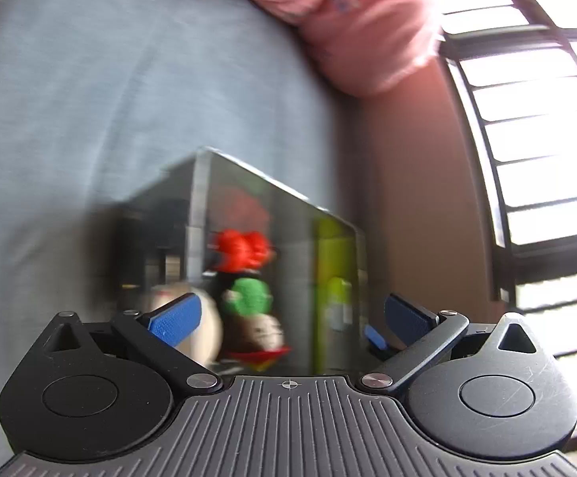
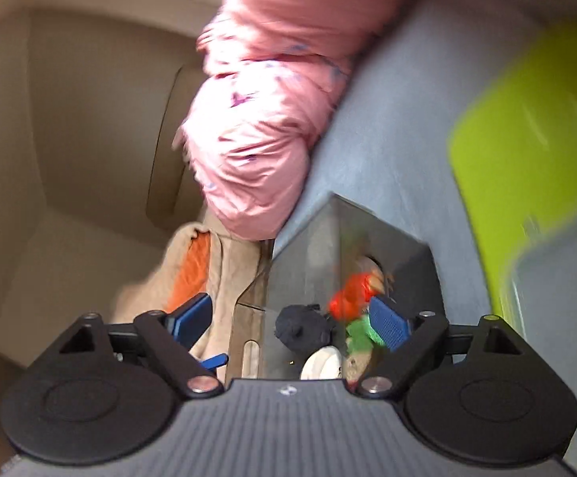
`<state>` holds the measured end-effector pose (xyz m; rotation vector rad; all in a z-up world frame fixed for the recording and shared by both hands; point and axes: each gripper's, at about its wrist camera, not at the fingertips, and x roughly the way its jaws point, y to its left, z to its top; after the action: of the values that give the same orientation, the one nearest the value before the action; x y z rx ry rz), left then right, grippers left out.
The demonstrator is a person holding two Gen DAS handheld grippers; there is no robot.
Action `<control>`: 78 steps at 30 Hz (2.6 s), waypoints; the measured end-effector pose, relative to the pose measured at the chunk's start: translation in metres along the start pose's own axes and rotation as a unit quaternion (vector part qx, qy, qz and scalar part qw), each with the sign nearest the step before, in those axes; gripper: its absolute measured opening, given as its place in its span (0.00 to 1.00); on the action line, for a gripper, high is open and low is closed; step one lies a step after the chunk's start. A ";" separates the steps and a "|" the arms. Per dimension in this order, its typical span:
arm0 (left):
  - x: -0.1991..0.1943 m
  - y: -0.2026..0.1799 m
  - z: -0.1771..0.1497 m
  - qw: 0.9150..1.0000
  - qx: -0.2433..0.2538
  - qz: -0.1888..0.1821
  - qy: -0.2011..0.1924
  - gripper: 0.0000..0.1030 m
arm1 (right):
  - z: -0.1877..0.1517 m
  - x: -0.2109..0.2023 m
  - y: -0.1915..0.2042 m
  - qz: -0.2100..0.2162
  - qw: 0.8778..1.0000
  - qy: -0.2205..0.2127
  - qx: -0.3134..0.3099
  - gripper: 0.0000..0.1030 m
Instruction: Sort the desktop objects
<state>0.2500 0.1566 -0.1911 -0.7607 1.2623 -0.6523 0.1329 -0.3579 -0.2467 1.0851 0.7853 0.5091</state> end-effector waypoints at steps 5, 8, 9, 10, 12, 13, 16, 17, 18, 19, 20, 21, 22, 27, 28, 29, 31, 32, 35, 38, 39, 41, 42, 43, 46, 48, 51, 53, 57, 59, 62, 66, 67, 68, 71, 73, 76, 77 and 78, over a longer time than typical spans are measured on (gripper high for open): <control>0.028 0.013 0.008 0.991 -0.016 0.129 0.035 1.00 | -0.005 0.025 -0.042 -0.042 0.998 0.009 0.046 0.85; 0.055 0.009 0.009 0.992 -0.011 0.115 0.058 1.00 | -0.002 0.024 -0.040 -0.020 1.000 -0.008 0.023 0.86; 0.062 0.005 0.009 0.992 -0.006 0.113 0.055 1.00 | -0.002 0.022 -0.039 -0.020 1.000 -0.016 0.015 0.86; 0.066 0.001 0.009 0.993 0.000 0.113 0.044 1.00 | -0.002 0.020 -0.040 -0.025 0.999 -0.019 0.015 0.86; 0.066 -0.005 0.009 0.994 0.010 0.108 0.017 1.00 | -0.003 0.020 -0.044 -0.032 0.999 -0.015 0.023 0.87; 0.066 -0.007 0.007 0.995 0.011 0.103 0.012 1.00 | -0.003 0.020 -0.045 -0.031 0.999 -0.011 0.025 0.87; 0.061 -0.009 0.006 0.996 0.009 0.085 0.013 0.83 | 0.004 0.019 -0.040 0.005 1.000 0.003 0.001 0.87; 0.060 -0.008 0.006 0.996 0.006 0.090 0.013 0.70 | 0.009 0.020 -0.037 0.016 1.000 0.010 -0.012 0.87; 0.059 -0.006 0.005 0.994 0.003 0.109 0.010 0.60 | 0.014 0.022 -0.033 0.020 0.999 0.019 -0.026 0.87; 0.059 -0.002 0.006 0.992 -0.005 0.124 0.010 0.42 | 0.021 0.027 -0.028 0.020 0.999 0.032 -0.039 0.87; 0.058 0.004 0.006 0.992 -0.018 0.128 0.009 0.34 | 0.027 0.034 -0.024 0.018 0.997 0.046 -0.051 0.87; 0.057 0.010 0.006 0.992 -0.029 0.122 0.007 0.32 | 0.032 0.042 -0.020 0.012 0.996 0.062 -0.062 0.87; 0.058 0.014 0.005 0.993 -0.034 0.111 0.006 0.32 | 0.036 0.050 -0.016 0.005 0.994 0.079 -0.072 0.87; 0.054 0.027 0.000 0.995 -0.074 0.068 0.004 0.33 | 0.041 0.096 -0.013 -0.030 0.987 0.144 -0.071 0.78; 0.056 0.028 -0.002 0.995 -0.075 0.064 0.002 0.33 | 0.040 0.103 -0.013 -0.053 0.986 0.146 -0.066 0.73; 0.056 0.028 -0.005 0.995 -0.072 0.063 -0.003 0.32 | 0.039 0.106 -0.012 -0.083 0.984 0.140 -0.066 0.59; 0.054 0.024 -0.012 0.996 -0.058 0.072 -0.011 0.32 | 0.036 0.108 -0.008 -0.133 0.981 0.131 -0.062 0.47; 0.053 0.021 -0.016 0.996 -0.047 0.080 -0.015 0.32 | 0.031 0.106 -0.003 -0.142 0.979 0.128 -0.065 0.43; 0.053 0.008 -0.032 0.993 -0.002 0.113 -0.024 0.33 | 0.011 0.096 0.024 -0.178 0.968 0.124 -0.130 0.33; 0.039 0.000 -0.061 0.994 0.010 0.103 -0.025 0.33 | -0.016 0.084 0.041 -0.215 0.954 0.137 -0.158 0.30; 0.034 -0.001 -0.073 0.995 0.007 0.097 -0.025 0.36 | -0.026 0.079 0.043 -0.225 0.950 0.140 -0.164 0.30; 0.025 -0.002 -0.099 0.996 0.000 0.090 -0.023 0.42 | -0.047 0.066 0.046 -0.235 0.946 0.147 -0.169 0.30; 0.022 -0.003 -0.112 0.995 -0.002 0.093 -0.021 0.52 | -0.057 0.059 0.046 -0.235 0.946 0.150 -0.166 0.30; 0.021 -0.002 -0.125 0.995 -0.002 0.102 -0.018 0.53 | -0.066 0.050 0.047 -0.226 0.949 0.150 -0.160 0.22; 0.023 0.005 -0.161 0.992 -0.014 0.124 -0.013 0.53 | -0.092 0.024 0.050 -0.202 0.959 0.144 -0.138 0.22; 0.022 0.011 -0.182 0.992 -0.030 0.122 -0.014 0.53 | -0.107 0.013 0.052 -0.210 0.958 0.136 -0.139 0.22; 0.011 0.014 -0.200 0.992 -0.043 0.112 -0.039 0.53 | -0.127 -0.005 0.051 -0.212 0.960 0.123 -0.133 0.22; 0.003 0.018 -0.203 0.991 -0.060 0.108 -0.054 0.58 | -0.132 -0.015 0.051 -0.212 0.963 0.113 -0.122 0.24; -0.027 0.006 -0.195 0.983 -0.073 0.138 -0.101 0.91 | -0.130 -0.036 0.062 -0.236 0.959 0.081 -0.133 0.57; -0.040 -0.020 -0.187 0.975 -0.049 0.172 -0.132 0.91 | -0.123 -0.043 0.077 -0.273 0.947 0.054 -0.160 0.62; -0.048 -0.085 -0.198 0.952 0.035 0.270 -0.136 0.97 | -0.123 -0.050 0.122 -0.290 0.929 0.029 -0.229 0.59; -0.016 -0.159 -0.232 0.922 0.148 0.346 -0.095 1.00 | -0.139 -0.011 0.190 -0.298 0.891 0.081 -0.332 0.88; -0.001 -0.170 -0.239 0.925 0.173 0.332 -0.069 1.00 | -0.146 0.010 0.197 -0.301 0.882 0.119 -0.342 0.91; 0.012 -0.179 -0.247 0.927 0.196 0.316 -0.045 1.00 | -0.153 0.033 0.200 -0.309 0.871 0.164 -0.345 0.90; 0.025 -0.185 -0.265 0.934 0.219 0.281 -0.018 1.00 | -0.175 0.100 0.183 -0.379 0.811 0.274 -0.353 0.75; 0.021 -0.180 -0.267 0.934 0.215 0.285 -0.027 1.00 | -0.186 0.137 0.160 -0.436 0.763 0.308 -0.364 0.73; 0.006 -0.165 -0.255 0.932 0.184 0.308 -0.058 1.00 | -0.186 0.166 0.121 -0.473 0.746 0.338 -0.325 0.68; 0.000 -0.158 -0.249 0.933 0.167 0.312 -0.069 1.00 | -0.185 0.168 0.111 -0.470 0.752 0.346 -0.307 0.67; -0.006 -0.154 -0.246 0.935 0.154 0.310 -0.074 1.00 | -0.186 0.172 0.105 -0.468 0.755 0.349 -0.300 0.67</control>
<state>0.0045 0.0345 -0.0961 -0.1230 1.1394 -0.2547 0.0984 -0.0856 -0.2499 -0.2238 1.5516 0.2335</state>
